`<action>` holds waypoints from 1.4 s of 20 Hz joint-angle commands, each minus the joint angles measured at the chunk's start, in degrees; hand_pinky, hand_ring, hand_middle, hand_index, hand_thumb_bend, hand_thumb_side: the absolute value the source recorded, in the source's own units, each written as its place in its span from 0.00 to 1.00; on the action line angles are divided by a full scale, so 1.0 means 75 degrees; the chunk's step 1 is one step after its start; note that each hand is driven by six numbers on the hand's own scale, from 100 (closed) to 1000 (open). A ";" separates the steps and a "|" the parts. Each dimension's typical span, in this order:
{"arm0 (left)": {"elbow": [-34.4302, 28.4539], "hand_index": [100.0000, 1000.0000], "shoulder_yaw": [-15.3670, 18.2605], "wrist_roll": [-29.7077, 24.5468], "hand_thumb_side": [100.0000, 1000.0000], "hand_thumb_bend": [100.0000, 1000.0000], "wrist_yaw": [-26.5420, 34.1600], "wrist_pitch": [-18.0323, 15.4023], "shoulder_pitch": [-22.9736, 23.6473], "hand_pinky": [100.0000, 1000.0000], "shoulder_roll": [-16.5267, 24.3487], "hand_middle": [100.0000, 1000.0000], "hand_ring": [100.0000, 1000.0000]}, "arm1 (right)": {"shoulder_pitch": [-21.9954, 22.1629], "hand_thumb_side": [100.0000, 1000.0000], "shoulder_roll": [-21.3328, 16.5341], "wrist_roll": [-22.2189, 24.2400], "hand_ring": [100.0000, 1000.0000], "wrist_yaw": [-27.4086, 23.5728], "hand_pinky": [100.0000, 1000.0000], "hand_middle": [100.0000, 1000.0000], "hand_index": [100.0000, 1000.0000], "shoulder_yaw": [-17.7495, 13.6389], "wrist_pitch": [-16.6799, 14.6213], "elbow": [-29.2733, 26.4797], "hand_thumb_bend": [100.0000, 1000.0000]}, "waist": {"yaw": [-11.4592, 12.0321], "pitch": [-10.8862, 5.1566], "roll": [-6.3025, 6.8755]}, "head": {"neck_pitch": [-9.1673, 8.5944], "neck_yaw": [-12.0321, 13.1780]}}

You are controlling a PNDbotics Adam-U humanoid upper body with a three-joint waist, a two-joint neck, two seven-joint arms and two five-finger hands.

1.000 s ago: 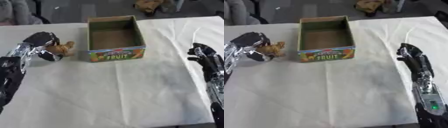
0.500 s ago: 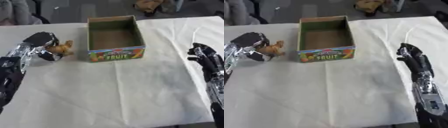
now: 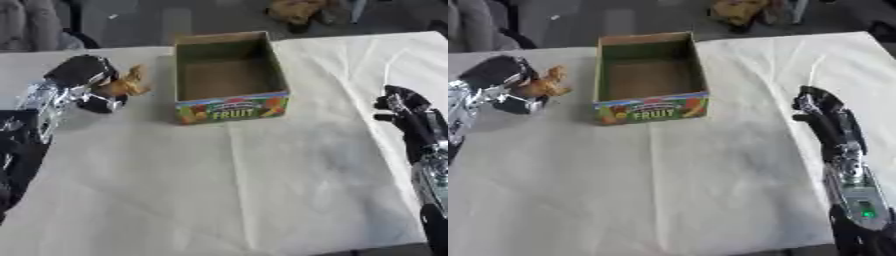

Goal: Pick up objects on the table and place them in the box.

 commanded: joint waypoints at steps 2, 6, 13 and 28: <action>-0.0625 0.23 0.0001 -0.0116 0.14 0.13 0.0462 -0.0001 -0.0426 0.03 0.0315 0.03 0.05 | -0.0104 0.51 -0.0097 0.0024 0.68 0.0047 0.62 0.57 0.76 -0.0040 -0.0013 -0.0175 0.00 | 0.0010 -0.0163 -0.0008 | -0.0058 -0.0006; -0.0973 0.24 -0.0143 -0.0213 0.13 0.13 0.0720 -0.0024 -0.0786 0.03 0.0116 0.03 0.05 | -0.0105 0.52 -0.0076 0.0050 0.68 0.0047 0.62 0.57 0.76 -0.0016 -0.0009 -0.0174 0.00 | -0.0021 -0.0174 0.0010 | -0.0062 0.0041; -0.1153 0.23 -0.0355 -0.0317 0.13 0.15 0.0737 -0.0124 -0.1196 0.03 -0.0410 0.04 0.06 | -0.0174 0.52 0.0005 0.0129 0.68 0.0054 0.62 0.57 0.76 0.0059 0.0000 -0.0192 0.00 | -0.0194 -0.0146 0.0071 | -0.0110 0.0141; -0.0470 0.28 -0.0466 0.0240 0.14 0.14 -0.0361 -0.0184 -0.1319 0.08 -0.1412 0.08 0.09 | -0.0365 0.53 0.0178 0.0302 0.68 0.0116 0.62 0.57 0.76 0.0221 0.0017 -0.0251 0.00 | -0.0669 0.0082 0.0163 | -0.0360 0.0319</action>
